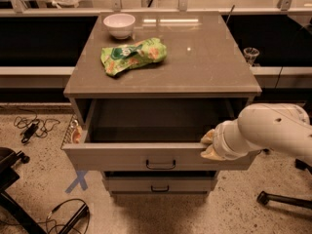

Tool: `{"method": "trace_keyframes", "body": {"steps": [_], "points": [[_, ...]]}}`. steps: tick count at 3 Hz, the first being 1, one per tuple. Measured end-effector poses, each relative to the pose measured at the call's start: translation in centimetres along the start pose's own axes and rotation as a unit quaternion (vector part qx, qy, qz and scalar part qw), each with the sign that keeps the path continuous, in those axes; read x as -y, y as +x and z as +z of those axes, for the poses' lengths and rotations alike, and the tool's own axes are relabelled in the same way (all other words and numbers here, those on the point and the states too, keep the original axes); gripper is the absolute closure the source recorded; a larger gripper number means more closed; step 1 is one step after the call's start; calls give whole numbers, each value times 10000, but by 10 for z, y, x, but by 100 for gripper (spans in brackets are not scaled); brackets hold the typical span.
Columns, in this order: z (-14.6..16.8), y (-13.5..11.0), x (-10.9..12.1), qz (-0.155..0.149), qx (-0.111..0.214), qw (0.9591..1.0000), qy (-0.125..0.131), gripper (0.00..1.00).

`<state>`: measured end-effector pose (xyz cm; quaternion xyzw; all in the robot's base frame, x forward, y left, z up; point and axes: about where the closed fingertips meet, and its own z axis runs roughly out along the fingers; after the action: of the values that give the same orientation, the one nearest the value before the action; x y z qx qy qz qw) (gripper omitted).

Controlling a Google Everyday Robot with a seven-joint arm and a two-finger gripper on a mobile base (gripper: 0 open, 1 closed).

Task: Open top drawer

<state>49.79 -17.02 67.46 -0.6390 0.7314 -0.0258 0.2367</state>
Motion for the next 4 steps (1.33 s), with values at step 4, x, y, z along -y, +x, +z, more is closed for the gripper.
{"method": "trace_keyframes", "body": {"steps": [4], "points": [[-28, 6, -44, -56, -54, 9983, -586, 87]]}}
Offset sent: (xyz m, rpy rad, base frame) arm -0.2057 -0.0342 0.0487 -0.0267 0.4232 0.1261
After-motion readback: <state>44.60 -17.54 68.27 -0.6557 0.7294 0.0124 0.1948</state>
